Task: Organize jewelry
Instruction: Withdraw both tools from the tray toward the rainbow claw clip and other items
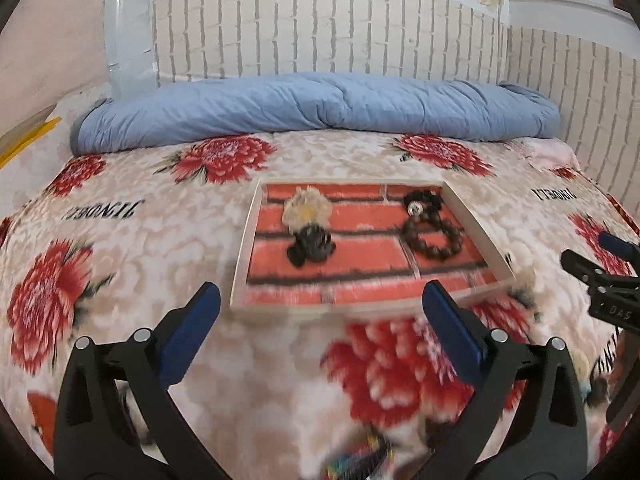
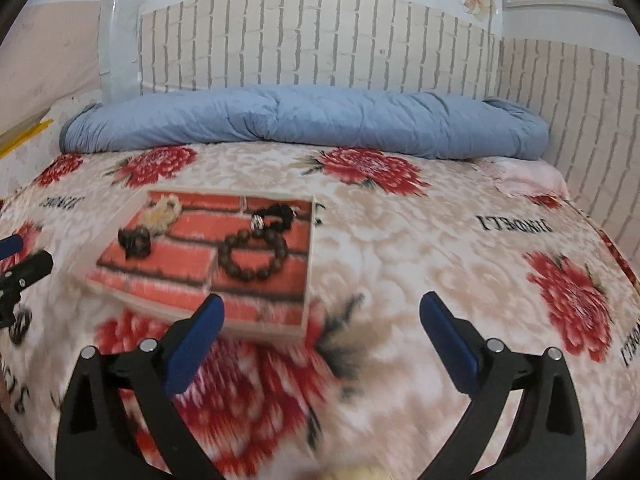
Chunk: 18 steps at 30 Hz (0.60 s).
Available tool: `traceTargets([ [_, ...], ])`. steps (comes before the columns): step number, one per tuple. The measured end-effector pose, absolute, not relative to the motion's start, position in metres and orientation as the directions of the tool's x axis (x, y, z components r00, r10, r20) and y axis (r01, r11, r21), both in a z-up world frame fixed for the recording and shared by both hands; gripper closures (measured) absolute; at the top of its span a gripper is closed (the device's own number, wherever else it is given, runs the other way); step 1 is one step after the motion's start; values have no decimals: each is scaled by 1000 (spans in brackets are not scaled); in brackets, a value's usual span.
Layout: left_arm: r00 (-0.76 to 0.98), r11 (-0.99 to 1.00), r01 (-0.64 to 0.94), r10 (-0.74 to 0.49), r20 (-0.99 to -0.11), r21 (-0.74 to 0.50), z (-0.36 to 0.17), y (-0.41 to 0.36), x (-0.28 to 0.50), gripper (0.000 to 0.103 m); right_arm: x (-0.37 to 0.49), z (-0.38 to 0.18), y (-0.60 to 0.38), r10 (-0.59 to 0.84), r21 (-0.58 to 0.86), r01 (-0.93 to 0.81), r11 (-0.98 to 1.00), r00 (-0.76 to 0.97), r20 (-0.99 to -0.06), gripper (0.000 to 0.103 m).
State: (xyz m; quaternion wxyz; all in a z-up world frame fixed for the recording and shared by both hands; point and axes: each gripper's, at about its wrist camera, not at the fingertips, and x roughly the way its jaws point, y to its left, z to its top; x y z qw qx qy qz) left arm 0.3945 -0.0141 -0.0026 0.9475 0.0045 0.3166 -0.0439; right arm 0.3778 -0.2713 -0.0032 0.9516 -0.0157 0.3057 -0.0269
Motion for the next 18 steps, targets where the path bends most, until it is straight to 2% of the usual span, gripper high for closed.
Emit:
traceTargets([
  [8,791,997,64,-77,-607,-44,-22,-6,339,5,306,-33,-287,-68,-30,63,998,808,-585,7],
  [18,747,997,75,-59,-662,-3,-64,-14,317,5,290,-77,-290,-145,-97,108,989,758,-635,7],
])
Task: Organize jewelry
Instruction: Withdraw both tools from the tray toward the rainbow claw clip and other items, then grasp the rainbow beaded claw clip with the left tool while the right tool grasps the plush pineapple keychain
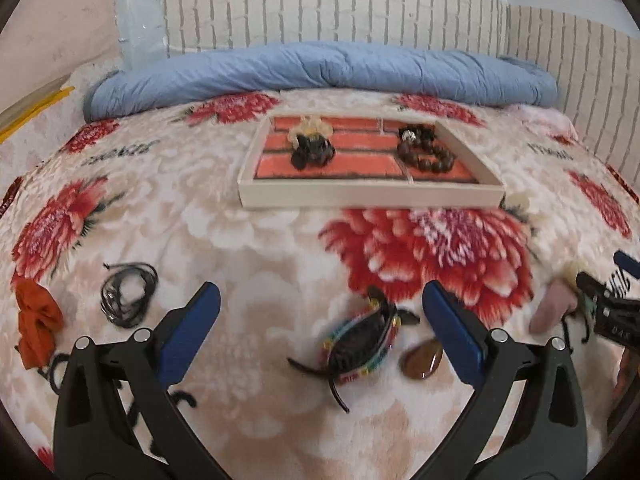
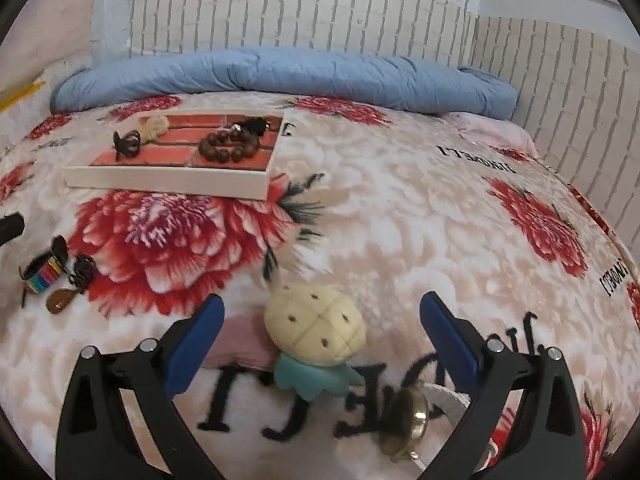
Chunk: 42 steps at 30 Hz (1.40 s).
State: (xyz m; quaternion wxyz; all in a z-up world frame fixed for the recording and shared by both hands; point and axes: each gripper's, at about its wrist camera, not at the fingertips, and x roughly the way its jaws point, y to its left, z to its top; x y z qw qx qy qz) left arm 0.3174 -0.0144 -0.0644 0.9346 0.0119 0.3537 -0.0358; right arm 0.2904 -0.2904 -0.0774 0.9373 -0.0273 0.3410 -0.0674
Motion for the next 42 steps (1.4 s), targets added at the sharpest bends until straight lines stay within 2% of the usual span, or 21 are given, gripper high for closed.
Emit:
traceTargets([
  [9,701,993,114,-80,-708,1,-90,-20,326,5,299,-93,-305,-112,-23,131,991,720,-685,7],
  [24,646,988,149,-69,-760,36,-108,-30,345,5,307,-102,-300,-101,-32,112,993,686,-720,9],
  [29,613,989,147,-76,-786,20,-114,-29,351,6,312,-104,-300,-81,-17,101,995,676,-733,14],
  [38,614,986,163,-85,-785,20,-115,-29,355,23,315,-105,-296,-48,-2,68,998,674,-738,28],
  [42,619,985,171,-93,-780,18,-113,-30,353,34,314,-104,-292,-47,-9,60,998,678,-734,36],
])
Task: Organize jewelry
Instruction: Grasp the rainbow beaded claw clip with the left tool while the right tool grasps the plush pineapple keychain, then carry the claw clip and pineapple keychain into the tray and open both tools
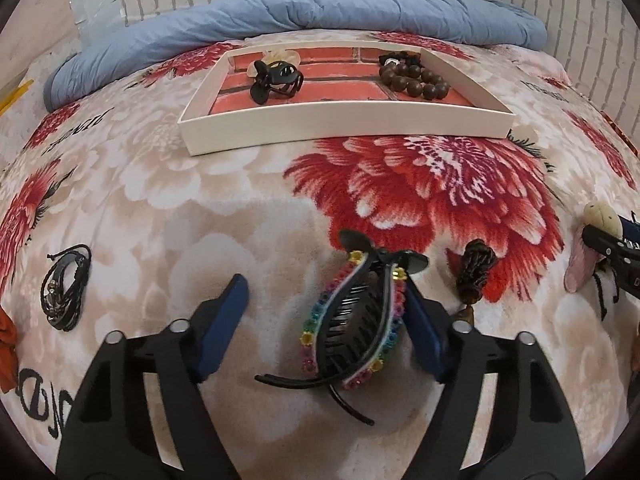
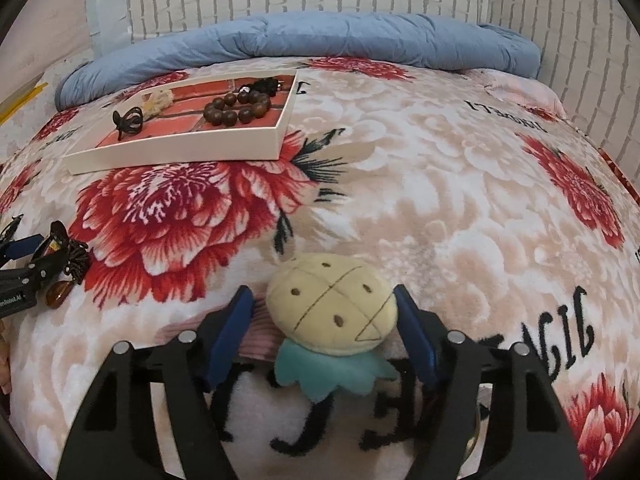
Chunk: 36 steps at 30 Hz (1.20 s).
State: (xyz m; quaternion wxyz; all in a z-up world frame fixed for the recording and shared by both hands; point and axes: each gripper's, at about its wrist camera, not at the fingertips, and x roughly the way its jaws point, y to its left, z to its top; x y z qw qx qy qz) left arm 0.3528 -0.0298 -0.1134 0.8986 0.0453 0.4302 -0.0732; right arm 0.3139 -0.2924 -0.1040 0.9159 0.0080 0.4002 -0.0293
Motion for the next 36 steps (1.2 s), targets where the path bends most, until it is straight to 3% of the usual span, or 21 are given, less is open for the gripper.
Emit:
traceTargets([
  [4,625,984,174,-90,-776,26,-112,-31,350,43,312,-103,-296,-45,6,71,997,684,-728,44],
  [15,634,984,178,-94,-768,27,-110,-31,347,62,307,-96,-297,-57,2,82,997,712,-699,49],
  [26,643,990,142,-105,-759,-17,-105,-18,347,64,299,-76,-295,-59,17,90,996,773,-631,49],
  [36,714,991,133,-93,-694,3,-51,-21,371,64,338,-12,-287,-32,47,69,997,838,-544,49],
])
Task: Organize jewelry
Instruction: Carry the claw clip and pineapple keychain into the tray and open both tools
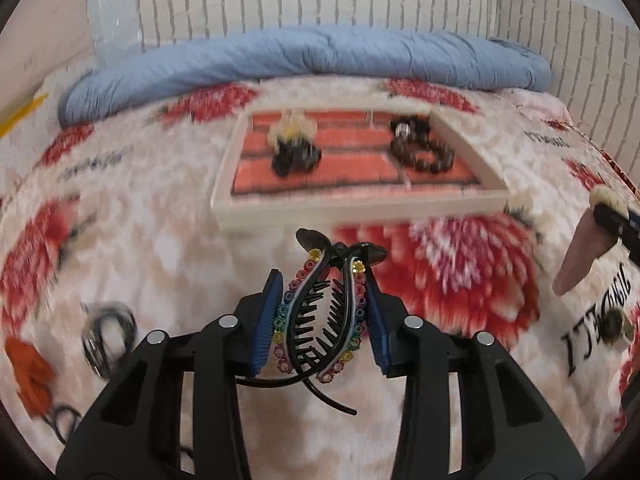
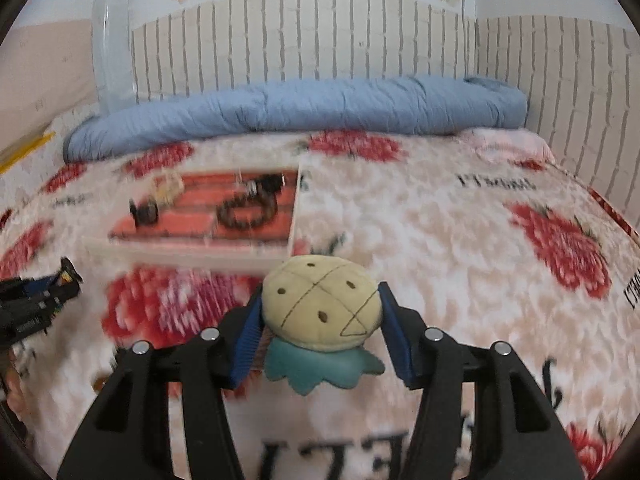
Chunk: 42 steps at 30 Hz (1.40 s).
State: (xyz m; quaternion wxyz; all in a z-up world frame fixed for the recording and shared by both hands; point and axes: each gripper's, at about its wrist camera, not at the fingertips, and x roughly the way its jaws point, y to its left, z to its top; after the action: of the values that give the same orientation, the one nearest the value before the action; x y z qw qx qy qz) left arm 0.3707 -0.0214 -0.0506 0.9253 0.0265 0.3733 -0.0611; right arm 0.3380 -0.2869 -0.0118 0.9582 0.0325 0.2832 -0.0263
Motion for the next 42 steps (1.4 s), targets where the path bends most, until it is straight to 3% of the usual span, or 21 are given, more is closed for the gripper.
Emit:
traceTargets([
  [10,779,992,115,-126,-615,-57,-4,-15,454,65,423,20,-256,9,85,36,996,883,-468,49],
  [26,747,993,90,-117,-654,-74,-33,-6,593,64,551,-10,-220,-16,73,60,995,869,-494,49],
  [33,700,991,110,-135,-702,-82,-67,-1,622,64,579,-50,-213,-34,33,64,997,818,-574,49],
  [42,682,990,117,-135,-718,-75,-74,-2,622,64,585,-61,-211,-36,15,58,998,782,-623,49],
])
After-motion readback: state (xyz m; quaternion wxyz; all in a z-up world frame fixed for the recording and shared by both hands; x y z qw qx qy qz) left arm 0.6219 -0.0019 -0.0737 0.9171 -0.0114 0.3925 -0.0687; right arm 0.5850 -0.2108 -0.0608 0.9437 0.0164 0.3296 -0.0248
